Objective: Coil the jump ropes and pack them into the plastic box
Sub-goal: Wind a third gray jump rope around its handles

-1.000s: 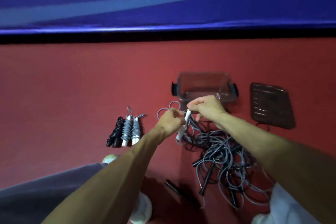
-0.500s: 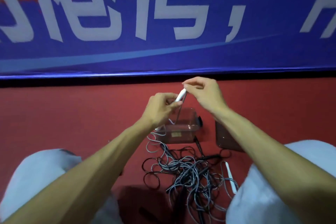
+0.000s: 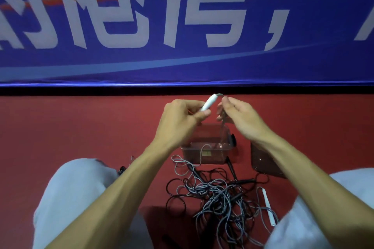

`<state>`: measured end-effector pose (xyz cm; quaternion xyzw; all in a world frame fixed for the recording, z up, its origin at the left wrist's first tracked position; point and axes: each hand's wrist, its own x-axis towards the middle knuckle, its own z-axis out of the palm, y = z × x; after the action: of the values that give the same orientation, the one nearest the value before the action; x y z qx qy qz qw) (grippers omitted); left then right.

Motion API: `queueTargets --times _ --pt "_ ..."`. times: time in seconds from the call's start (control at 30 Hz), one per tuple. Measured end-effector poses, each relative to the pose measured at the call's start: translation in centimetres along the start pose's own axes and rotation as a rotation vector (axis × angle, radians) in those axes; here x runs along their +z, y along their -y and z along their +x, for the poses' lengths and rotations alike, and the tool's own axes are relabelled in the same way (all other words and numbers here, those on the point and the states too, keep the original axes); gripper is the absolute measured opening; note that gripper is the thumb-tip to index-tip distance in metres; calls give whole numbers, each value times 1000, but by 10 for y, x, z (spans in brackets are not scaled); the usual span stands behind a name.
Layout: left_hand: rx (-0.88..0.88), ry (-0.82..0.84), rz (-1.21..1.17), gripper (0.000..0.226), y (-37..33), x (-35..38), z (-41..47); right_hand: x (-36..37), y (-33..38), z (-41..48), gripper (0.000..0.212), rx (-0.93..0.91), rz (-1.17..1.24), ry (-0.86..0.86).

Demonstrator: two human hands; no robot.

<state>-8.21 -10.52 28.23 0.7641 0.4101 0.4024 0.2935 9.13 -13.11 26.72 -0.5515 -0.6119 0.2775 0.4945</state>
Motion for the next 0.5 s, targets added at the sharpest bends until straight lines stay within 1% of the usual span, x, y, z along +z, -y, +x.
queueTargets --times 0.07,0.17,0.23,0.33,0.4,0.43,0.47,0.5 --pt "-43 -4 -114 10 0 -5 -4 2 -4 -3 21 -46 -65 58" --pt "-108 -1 -268 8 1 -9 -7 5 -14 -3 11 -11 -87 151" --pt "-129 -18 -362 9 0 -9 -8 8 -21 -1 12 27 -103 209" --pt "-199 -25 -600 14 -10 -8 -3 16 -33 3 17 29 -278 255" --pt "-276 -7 -772 16 -16 -6 1 21 -38 4 18 65 -308 212" --pt "-294 -6 -819 18 -17 -5 2 22 -39 5 19 84 -305 165" --pt "-291 -15 -813 18 -15 -3 2 21 -38 4 20 112 -279 113" --pt "-272 -27 -757 17 -11 -1 3 20 -36 3 22 152 -215 64"
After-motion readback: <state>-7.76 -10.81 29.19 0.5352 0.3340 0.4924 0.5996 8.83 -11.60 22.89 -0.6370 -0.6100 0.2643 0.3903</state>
